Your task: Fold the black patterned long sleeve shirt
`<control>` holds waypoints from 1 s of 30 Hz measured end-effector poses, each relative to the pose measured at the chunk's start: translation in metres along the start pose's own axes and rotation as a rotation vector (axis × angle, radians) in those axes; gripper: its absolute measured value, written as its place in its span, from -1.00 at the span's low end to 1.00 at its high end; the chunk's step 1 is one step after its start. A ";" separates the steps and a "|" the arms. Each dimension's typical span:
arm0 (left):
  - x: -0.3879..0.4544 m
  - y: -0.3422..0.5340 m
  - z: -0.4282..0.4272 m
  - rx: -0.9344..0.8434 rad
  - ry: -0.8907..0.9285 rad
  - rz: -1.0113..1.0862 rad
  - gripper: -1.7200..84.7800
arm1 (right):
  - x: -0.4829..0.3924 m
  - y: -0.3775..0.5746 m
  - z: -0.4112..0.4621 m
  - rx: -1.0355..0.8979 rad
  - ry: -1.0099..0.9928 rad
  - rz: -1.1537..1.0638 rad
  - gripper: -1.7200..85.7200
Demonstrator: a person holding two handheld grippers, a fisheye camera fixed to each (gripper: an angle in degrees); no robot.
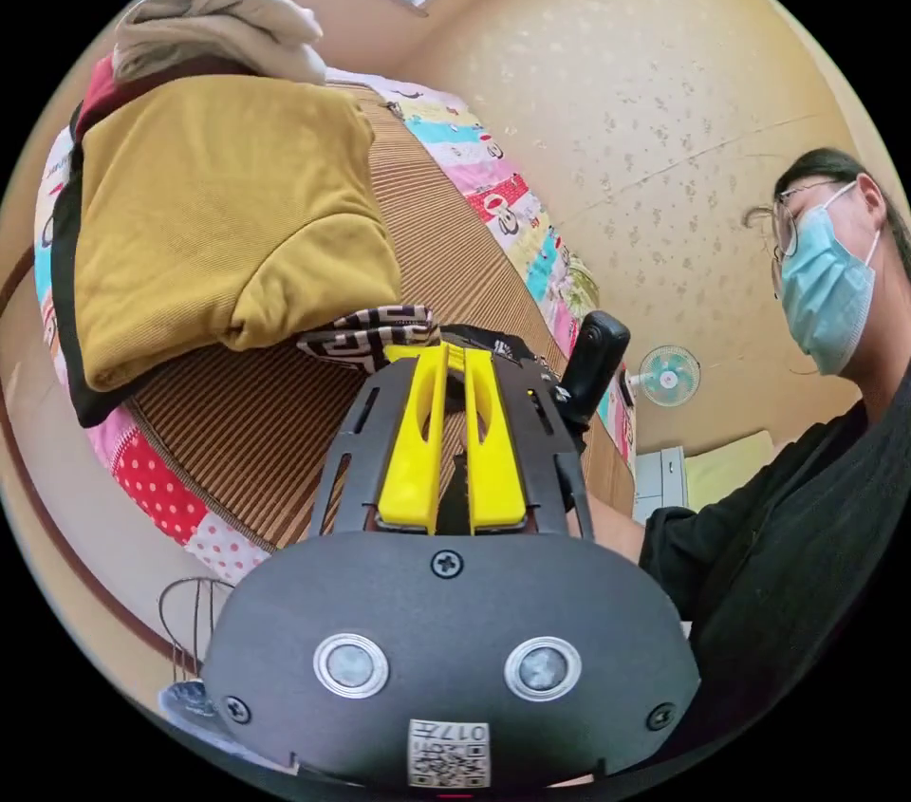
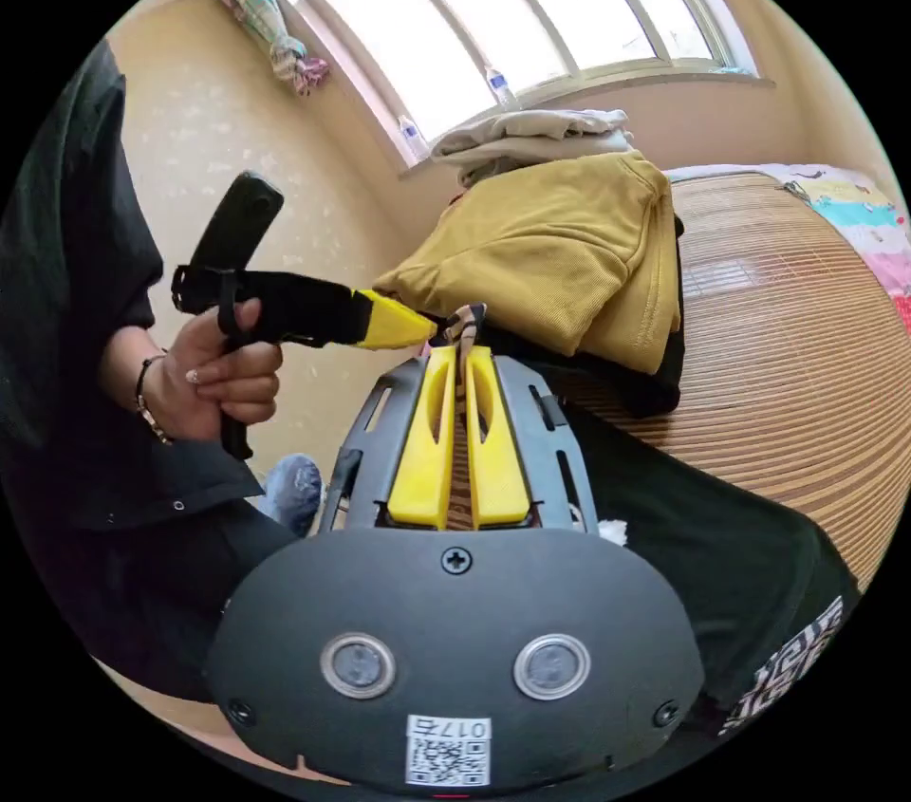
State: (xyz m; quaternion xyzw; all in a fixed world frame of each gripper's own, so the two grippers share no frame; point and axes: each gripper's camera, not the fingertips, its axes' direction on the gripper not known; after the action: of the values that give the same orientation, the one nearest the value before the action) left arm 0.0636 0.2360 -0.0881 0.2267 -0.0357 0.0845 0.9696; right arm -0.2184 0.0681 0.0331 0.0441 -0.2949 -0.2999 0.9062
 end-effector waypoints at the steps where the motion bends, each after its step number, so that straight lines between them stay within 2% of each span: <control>1: 0.009 0.000 0.001 0.000 0.016 0.012 -0.82 | 0.008 -0.002 -0.031 0.118 -0.058 0.024 -0.97; 4: 0.039 -0.005 0.009 0.018 0.153 0.034 -0.80 | 0.027 0.001 -0.114 0.444 -0.129 0.064 -0.97; 7: 0.051 -0.002 0.023 0.046 0.196 0.050 -0.79 | 0.046 0.033 -0.204 0.759 -0.065 0.120 -0.97; 9: 0.049 0.012 0.053 -0.017 0.191 0.043 -0.79 | 0.048 0.063 -0.259 0.907 0.034 0.134 -0.97; 13: 0.052 0.060 0.134 -0.212 0.103 0.170 -0.79 | 0.030 0.165 -0.362 1.142 0.441 0.264 -0.97; 15: 0.045 0.088 0.199 -0.364 0.157 0.161 -0.78 | 0.019 0.210 -0.386 1.163 0.641 0.355 -0.97; 17: 0.040 0.096 0.235 -0.379 0.182 0.165 -0.76 | 0.018 0.262 -0.404 1.093 0.872 0.559 -0.96; 19: 0.037 0.093 0.266 -0.380 0.128 0.160 -0.75 | 0.031 0.295 -0.409 1.009 0.945 0.731 -0.94; 22: 0.037 0.079 0.298 -0.298 0.068 0.199 -0.70 | 0.056 0.333 -0.415 0.866 0.941 0.923 -0.90; 24: 0.038 0.068 0.320 -0.274 -0.040 0.217 -0.68 | 0.058 0.344 -0.423 0.875 0.899 0.958 -0.88; 27: 0.033 0.059 0.341 -0.245 -0.099 0.210 -0.66 | 0.047 0.351 -0.440 0.958 0.905 0.969 -0.81; 30: 0.022 0.055 0.364 -0.287 -0.117 0.158 -0.66 | 0.057 0.357 -0.457 0.987 0.818 0.988 -0.77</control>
State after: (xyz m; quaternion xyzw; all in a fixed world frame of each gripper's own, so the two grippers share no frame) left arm 0.0643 0.1251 0.2636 0.0868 -0.1215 0.1412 0.9787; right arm 0.2591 0.2830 -0.2221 0.4097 -0.0238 0.3399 0.8462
